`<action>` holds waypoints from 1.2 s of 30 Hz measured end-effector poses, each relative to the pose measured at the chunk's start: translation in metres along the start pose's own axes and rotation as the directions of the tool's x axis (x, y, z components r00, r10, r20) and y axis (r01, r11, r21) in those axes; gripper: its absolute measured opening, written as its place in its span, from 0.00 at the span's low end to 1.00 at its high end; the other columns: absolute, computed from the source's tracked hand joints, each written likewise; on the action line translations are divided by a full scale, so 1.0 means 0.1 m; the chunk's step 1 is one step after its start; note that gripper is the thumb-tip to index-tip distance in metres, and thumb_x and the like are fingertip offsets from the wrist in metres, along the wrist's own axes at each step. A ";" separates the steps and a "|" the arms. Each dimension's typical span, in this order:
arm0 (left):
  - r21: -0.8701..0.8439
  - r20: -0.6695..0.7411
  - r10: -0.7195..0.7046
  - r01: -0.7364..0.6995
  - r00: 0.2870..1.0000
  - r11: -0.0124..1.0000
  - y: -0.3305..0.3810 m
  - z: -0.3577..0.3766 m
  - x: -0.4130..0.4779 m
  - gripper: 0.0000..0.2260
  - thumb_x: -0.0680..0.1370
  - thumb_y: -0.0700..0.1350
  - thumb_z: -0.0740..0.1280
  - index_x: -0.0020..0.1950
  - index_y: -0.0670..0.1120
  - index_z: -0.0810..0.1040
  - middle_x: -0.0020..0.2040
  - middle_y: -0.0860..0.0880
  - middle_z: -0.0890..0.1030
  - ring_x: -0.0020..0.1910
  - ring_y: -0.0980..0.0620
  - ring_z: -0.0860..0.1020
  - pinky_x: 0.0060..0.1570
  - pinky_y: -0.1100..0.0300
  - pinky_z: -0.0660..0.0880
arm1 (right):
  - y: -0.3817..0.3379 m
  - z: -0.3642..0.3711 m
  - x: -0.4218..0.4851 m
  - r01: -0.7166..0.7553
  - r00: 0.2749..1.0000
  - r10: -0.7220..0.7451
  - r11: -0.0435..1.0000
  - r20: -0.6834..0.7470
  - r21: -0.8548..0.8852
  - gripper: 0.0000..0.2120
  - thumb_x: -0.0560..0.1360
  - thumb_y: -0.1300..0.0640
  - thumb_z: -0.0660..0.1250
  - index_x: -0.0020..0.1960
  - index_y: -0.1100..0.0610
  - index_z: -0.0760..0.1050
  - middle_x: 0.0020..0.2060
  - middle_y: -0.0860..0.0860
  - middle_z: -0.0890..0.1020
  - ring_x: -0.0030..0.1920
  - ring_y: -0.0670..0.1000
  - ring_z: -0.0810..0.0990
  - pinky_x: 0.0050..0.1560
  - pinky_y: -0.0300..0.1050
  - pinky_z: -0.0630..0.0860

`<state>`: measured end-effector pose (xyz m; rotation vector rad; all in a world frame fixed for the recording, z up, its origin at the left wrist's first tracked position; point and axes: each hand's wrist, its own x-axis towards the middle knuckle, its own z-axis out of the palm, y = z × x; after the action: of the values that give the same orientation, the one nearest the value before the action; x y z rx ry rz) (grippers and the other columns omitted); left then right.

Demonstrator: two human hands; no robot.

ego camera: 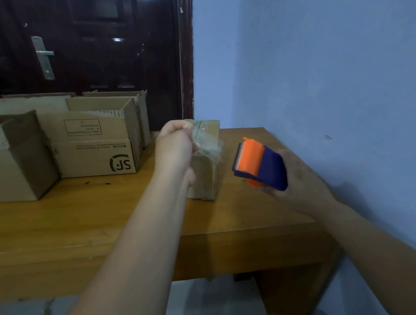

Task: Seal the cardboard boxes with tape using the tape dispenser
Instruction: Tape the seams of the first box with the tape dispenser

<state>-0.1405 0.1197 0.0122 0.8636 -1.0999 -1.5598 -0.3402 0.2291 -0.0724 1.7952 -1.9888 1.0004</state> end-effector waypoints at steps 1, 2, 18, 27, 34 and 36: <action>0.013 0.003 0.031 -0.031 1.000 0.999 0.01 0.00 0.00 0.09 0.79 0.37 0.58 0.43 0.47 0.76 0.36 0.52 0.75 0.34 0.55 0.71 0.40 0.62 0.71 | 0.04 0.02 0.00 -0.009 1.000 0.009 1.000 0.006 -0.008 0.31 0.67 0.43 0.74 0.63 0.55 0.67 0.52 0.47 0.73 0.50 0.49 0.75 0.44 0.40 0.71; 0.024 -0.008 0.055 -0.055 0.998 0.998 0.01 -0.01 0.01 0.09 0.79 0.37 0.59 0.43 0.47 0.75 0.36 0.52 0.74 0.34 0.55 0.71 0.38 0.62 0.70 | 0.04 0.02 0.01 -0.009 1.000 0.009 1.000 -0.004 -0.005 0.32 0.67 0.42 0.74 0.63 0.54 0.66 0.53 0.48 0.74 0.50 0.49 0.75 0.45 0.41 0.72; 0.006 0.037 0.080 -0.081 0.996 0.997 0.14 -0.23 0.25 0.07 0.79 0.37 0.63 0.44 0.44 0.79 0.34 0.49 0.77 0.33 0.55 0.75 0.40 0.63 0.73 | -0.10 -0.07 0.06 0.060 0.995 -0.081 0.948 -0.053 -0.313 0.39 0.69 0.30 0.61 0.72 0.52 0.62 0.49 0.54 0.79 0.44 0.50 0.76 0.39 0.39 0.71; 0.141 0.122 0.264 -0.280 0.957 0.950 0.27 -0.18 -0.04 0.02 0.76 0.44 0.69 0.45 0.50 0.81 0.40 0.48 0.81 0.41 0.56 0.78 0.52 0.58 0.72 | -0.24 -0.08 0.25 -0.045 0.995 0.015 0.948 -0.096 -0.314 0.43 0.67 0.30 0.60 0.74 0.54 0.62 0.50 0.54 0.78 0.43 0.46 0.68 0.40 0.39 0.65; 0.208 0.128 0.327 -0.348 0.936 0.914 0.22 -0.07 0.00 0.08 0.71 0.43 0.74 0.50 0.46 0.80 0.43 0.51 0.80 0.47 0.54 0.79 0.53 0.58 0.76 | -0.21 -0.12 0.18 -0.075 0.987 0.022 0.938 -0.156 -0.339 0.41 0.68 0.31 0.59 0.72 0.56 0.66 0.50 0.55 0.80 0.44 0.52 0.77 0.39 0.40 0.66; 0.270 0.136 0.382 -0.405 0.914 0.873 0.22 -0.06 0.03 0.11 0.73 0.37 0.71 0.54 0.46 0.80 0.42 0.53 0.78 0.48 0.55 0.78 0.57 0.57 0.76 | -0.23 -0.14 0.18 -0.090 0.985 0.033 0.937 -0.171 -0.338 0.41 0.67 0.30 0.59 0.72 0.56 0.66 0.51 0.55 0.80 0.46 0.53 0.78 0.41 0.40 0.66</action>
<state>-0.1289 0.1139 0.0312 0.7157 -1.4891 -1.1123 -0.3252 0.2247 -0.0438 1.4265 -1.9829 0.7307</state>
